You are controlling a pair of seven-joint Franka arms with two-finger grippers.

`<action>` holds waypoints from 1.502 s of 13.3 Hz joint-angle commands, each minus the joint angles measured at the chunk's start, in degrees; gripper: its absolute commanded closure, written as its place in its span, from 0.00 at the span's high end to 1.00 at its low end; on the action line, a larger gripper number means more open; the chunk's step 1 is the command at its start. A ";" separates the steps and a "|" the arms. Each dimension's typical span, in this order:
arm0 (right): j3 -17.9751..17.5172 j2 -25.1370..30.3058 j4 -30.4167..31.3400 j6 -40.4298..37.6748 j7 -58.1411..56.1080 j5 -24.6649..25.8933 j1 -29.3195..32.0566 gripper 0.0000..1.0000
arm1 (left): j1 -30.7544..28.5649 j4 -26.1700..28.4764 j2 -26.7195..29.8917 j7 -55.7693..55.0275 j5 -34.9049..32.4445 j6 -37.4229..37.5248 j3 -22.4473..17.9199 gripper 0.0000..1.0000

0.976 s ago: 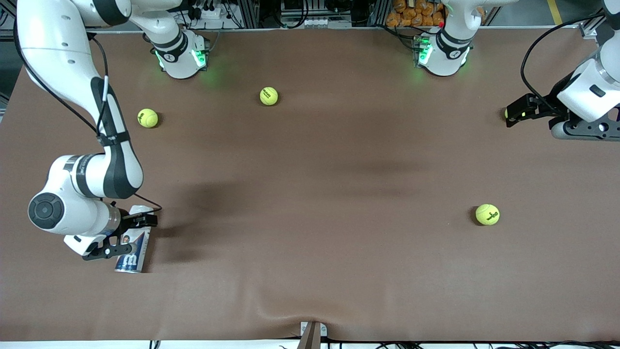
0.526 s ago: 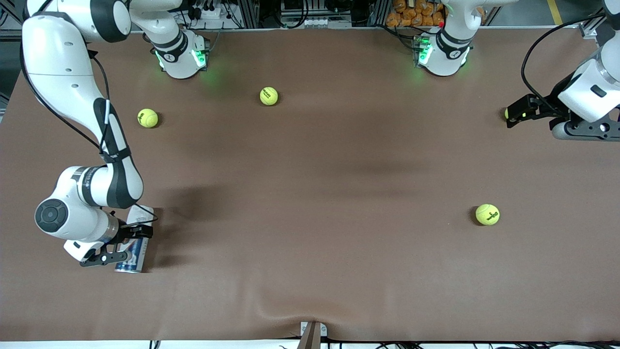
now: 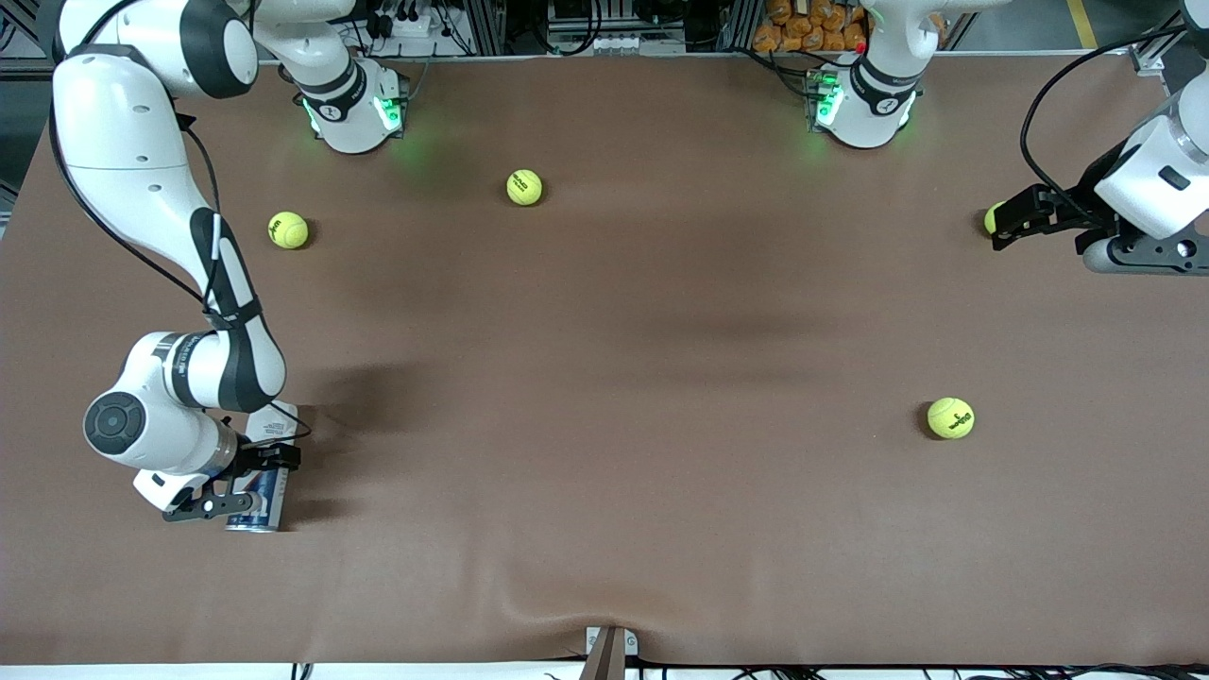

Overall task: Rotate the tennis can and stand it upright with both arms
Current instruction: 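Lift the can with the right gripper and carry it to table center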

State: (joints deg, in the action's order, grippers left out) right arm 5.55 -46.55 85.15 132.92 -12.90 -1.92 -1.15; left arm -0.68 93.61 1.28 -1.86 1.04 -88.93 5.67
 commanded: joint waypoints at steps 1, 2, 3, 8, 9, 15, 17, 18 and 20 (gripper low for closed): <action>-0.45 -0.30 -0.95 -0.30 -2.30 -0.63 0.01 0.64 | -1.08 -0.45 -0.05 1.07 0.19 -0.28 0.22 1.00; -1.23 -0.04 -1.03 -0.47 -4.40 -0.63 0.01 0.56 | -1.17 -0.45 -0.05 1.07 0.19 -0.28 0.22 1.00; -2.20 0.23 -1.21 -0.65 -5.81 -0.63 0.36 0.55 | -1.17 -0.45 -0.23 1.07 0.19 -0.28 0.22 1.00; -7.55 4.71 -3.22 -4.07 -10.47 -0.10 -2.62 0.56 | -1.08 -0.54 -0.49 1.07 0.19 -0.71 0.22 1.00; -8.96 4.71 -4.19 -4.34 -11.35 -0.10 -3.50 0.57 | -1.17 -0.54 -0.58 1.07 0.28 -0.72 0.22 1.00; -11.00 4.27 -4.99 -4.34 1.24 -0.54 -16.66 0.58 | -1.08 -0.54 -1.45 1.07 0.46 -1.50 0.30 1.00; -11.00 4.36 -4.99 -4.60 12.31 -0.62 -21.42 0.58 | -1.08 -0.54 -1.63 1.07 0.46 -1.59 0.22 1.00; -11.00 4.36 -4.99 -4.95 17.59 -0.63 -23.44 0.59 | -1.08 -0.45 -1.72 1.07 0.46 -1.59 0.30 1.00; -11.00 4.01 -4.99 -4.96 28.92 -0.45 -28.35 0.59 | -1.17 -0.36 -2.33 1.07 0.55 -1.59 0.22 1.00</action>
State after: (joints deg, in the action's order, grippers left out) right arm -5.92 -42.26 80.81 128.81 7.27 -2.11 -26.05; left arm -1.35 93.63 -0.56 -1.86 1.04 -90.25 5.72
